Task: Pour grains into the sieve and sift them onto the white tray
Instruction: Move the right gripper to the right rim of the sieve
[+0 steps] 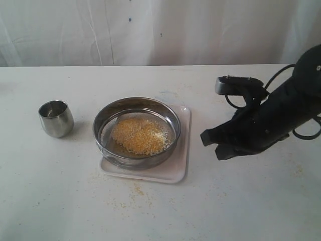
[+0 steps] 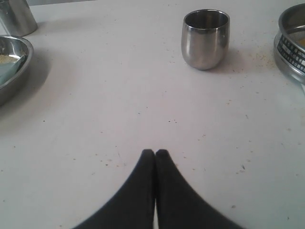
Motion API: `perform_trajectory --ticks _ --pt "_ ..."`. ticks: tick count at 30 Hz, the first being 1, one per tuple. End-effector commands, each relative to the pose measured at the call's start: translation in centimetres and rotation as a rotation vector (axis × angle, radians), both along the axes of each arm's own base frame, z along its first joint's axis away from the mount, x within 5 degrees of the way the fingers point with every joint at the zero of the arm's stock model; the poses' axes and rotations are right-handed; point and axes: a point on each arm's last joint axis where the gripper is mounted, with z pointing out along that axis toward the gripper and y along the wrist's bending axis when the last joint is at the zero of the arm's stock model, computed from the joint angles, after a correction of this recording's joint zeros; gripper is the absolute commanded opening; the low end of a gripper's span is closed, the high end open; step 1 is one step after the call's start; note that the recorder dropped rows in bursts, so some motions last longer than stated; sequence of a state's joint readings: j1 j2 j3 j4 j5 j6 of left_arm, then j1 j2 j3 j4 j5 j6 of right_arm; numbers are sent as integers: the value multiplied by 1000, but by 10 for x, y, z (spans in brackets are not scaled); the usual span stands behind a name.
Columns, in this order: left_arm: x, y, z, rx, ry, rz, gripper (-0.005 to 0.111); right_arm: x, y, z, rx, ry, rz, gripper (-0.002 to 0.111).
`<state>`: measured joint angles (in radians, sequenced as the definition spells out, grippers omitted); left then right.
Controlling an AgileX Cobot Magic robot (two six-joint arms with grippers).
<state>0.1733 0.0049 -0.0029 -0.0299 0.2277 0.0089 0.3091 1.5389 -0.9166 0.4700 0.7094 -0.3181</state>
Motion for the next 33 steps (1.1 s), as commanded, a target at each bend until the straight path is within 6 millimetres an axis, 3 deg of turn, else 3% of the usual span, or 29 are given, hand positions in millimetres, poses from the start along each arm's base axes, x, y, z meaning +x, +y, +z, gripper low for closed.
perform_trajectory --ticks 1,3,7,10,13,15,20,27,33 --pt "0 0 -1 -7 -2 -3 0 6 18 34 109 -56 1 0" --pt "0 0 -1 -7 -2 -3 0 17 21 55 133 -140 2 2" --pt "0 0 -1 -7 -2 -3 0 41 29 100 174 -314 14 19" --pt "0 0 -1 -7 -2 -3 0 71 36 112 193 -411 -16 35" --pt "0 0 -1 -7 -2 -3 0 106 48 90 162 -348 -17 42" --pt "0 0 -1 -7 -2 -3 0 128 55 57 96 -236 -5 43" --pt "0 0 -1 -7 -2 -3 0 157 59 15 -9 -139 -24 43" --pt "0 0 -1 -7 -2 -3 0 163 62 -27 -37 -12 -27 43" --pt "0 0 -1 -7 -2 -3 0 158 73 -40 -28 40 -5 43"
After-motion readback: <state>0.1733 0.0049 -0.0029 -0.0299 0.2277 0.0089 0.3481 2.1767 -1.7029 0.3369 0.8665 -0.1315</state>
